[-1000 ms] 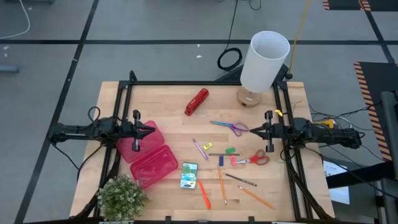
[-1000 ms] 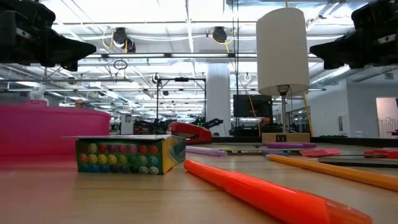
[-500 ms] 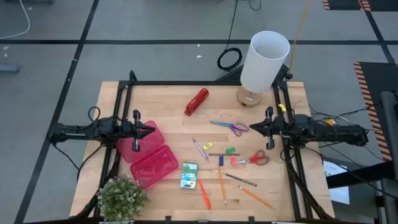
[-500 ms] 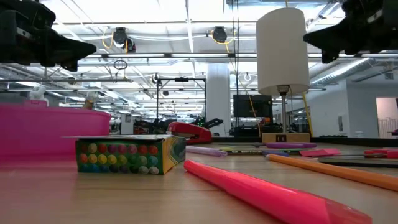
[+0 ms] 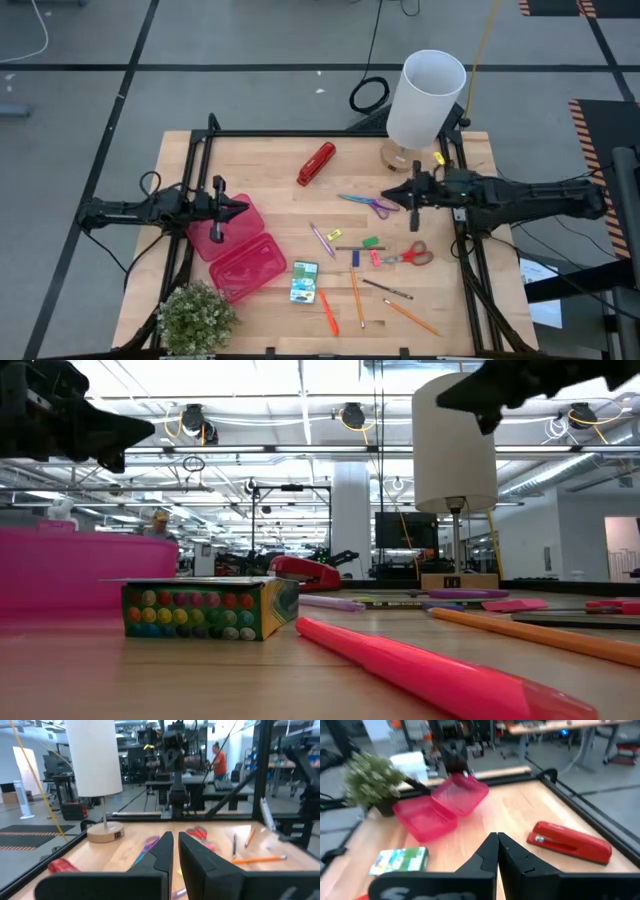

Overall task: Pack school essentials
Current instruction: Put the purple pen into the red supply box

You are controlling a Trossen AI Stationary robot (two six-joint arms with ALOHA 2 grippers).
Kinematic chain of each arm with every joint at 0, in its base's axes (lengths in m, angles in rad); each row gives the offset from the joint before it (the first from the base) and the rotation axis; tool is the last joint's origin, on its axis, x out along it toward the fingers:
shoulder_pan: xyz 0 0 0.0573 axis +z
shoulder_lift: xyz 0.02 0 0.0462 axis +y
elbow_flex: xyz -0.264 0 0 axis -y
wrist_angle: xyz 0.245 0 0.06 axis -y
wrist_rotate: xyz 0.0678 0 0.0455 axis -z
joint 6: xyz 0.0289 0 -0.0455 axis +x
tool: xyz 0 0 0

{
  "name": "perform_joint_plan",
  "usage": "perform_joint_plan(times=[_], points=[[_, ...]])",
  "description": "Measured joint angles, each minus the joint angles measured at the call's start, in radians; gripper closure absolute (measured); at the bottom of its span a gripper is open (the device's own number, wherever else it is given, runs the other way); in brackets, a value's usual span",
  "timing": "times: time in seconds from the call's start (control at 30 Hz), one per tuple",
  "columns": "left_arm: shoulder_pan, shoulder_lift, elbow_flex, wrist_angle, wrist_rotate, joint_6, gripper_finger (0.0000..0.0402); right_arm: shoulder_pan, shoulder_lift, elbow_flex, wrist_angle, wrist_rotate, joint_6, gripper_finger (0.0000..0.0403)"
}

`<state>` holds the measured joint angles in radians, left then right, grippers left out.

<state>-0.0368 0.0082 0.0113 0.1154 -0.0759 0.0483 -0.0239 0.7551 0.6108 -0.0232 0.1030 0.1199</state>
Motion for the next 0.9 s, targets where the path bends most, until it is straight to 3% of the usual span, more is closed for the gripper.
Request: perform_joint_plan(times=[0.27,0.47,0.67,0.9], points=[[0.0,0.0,0.003,-0.007,0.031,-0.012,0.0369,0.065,0.243,0.05,0.012,0.1,0.026,0.0403],[0.0,0.001,0.088,-0.059,0.031,0.026,0.0369,0.144,0.414,0.051,0.125,0.18,0.081,0.0398],[0.0,0.049,0.207,-0.173,0.032,0.015,0.0369,0.242,0.617,0.123,0.141,0.283,0.136,0.0359],[-0.008,0.147,0.224,-0.225,0.033,-0.087,0.0369,0.278,0.841,0.249,0.14,0.29,0.219,0.0311]])
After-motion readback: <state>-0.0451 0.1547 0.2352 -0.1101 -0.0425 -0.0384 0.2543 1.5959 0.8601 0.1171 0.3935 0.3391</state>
